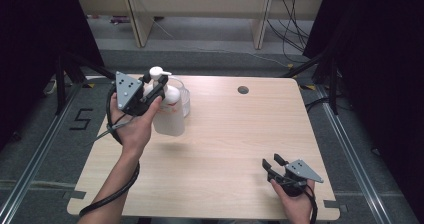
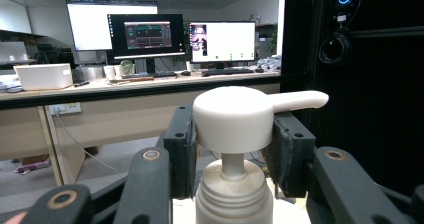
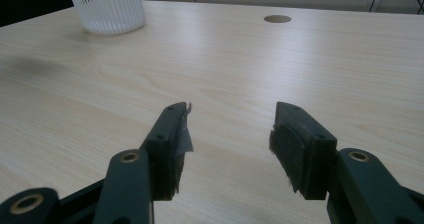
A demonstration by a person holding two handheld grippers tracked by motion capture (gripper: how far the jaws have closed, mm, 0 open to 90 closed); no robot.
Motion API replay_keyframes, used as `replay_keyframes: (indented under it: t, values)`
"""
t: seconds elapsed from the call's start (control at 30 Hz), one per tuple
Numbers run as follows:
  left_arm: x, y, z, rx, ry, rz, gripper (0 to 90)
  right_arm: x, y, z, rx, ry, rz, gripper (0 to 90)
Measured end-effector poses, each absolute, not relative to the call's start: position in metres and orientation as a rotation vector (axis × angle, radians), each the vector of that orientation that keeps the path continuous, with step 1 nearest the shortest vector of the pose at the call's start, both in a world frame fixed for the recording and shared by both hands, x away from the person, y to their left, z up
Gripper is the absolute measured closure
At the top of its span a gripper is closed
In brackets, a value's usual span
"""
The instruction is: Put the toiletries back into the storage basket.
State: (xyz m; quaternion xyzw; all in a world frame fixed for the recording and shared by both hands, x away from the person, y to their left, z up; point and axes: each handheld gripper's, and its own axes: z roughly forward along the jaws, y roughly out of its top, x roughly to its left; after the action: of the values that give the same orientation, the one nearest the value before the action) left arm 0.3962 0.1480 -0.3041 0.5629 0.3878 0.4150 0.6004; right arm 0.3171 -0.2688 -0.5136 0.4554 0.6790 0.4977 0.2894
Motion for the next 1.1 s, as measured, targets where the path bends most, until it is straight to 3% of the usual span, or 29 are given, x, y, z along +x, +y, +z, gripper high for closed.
replay_keyframes:
  t: [1.1]
  values:
    - [0.408,0.152,-0.285,1.298,0.894,0.979,59.0,0.317,-0.269,-0.514,1.213,1.819,1.325,48.5]
